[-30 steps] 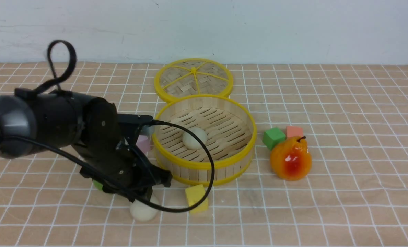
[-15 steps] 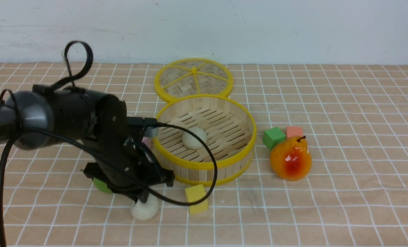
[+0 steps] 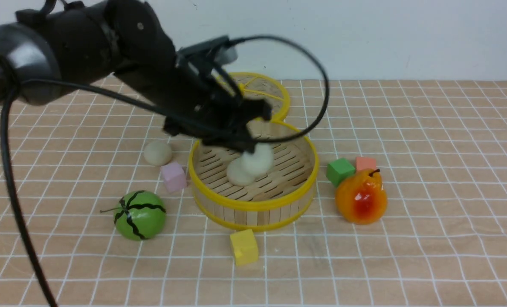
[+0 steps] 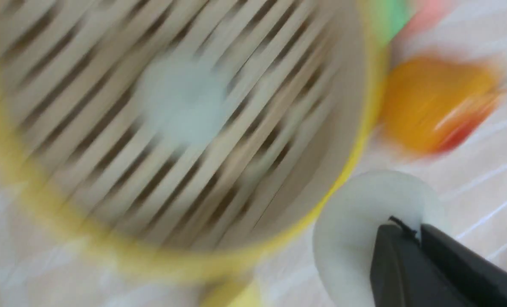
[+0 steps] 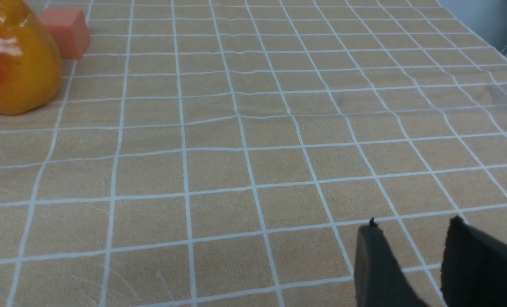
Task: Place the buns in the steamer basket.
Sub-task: Use the left arm to put the steamed stuffed bun into the steamer
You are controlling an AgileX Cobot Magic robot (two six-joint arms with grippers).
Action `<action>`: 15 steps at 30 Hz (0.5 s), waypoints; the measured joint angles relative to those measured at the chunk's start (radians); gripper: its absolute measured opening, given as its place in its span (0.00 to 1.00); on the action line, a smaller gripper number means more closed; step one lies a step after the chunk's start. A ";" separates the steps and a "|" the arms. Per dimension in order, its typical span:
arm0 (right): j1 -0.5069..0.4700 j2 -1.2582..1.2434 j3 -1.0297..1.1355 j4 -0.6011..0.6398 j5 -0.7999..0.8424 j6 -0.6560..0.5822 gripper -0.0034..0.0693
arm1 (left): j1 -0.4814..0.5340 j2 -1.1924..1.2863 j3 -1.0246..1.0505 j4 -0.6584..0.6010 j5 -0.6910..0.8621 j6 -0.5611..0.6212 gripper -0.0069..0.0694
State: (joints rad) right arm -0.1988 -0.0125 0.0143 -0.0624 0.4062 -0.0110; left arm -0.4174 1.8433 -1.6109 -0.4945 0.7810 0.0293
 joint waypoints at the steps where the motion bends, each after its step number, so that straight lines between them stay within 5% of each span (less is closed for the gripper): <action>1: 0.000 0.000 0.000 0.000 0.000 0.000 0.38 | 0.000 0.036 -0.019 -0.020 -0.031 0.021 0.07; 15: 0.000 0.000 0.000 0.000 0.000 0.000 0.38 | -0.024 0.396 -0.300 -0.018 -0.039 0.050 0.11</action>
State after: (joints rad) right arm -0.1988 -0.0125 0.0143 -0.0624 0.4062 -0.0110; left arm -0.4417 2.2394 -1.9109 -0.5122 0.7421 0.0789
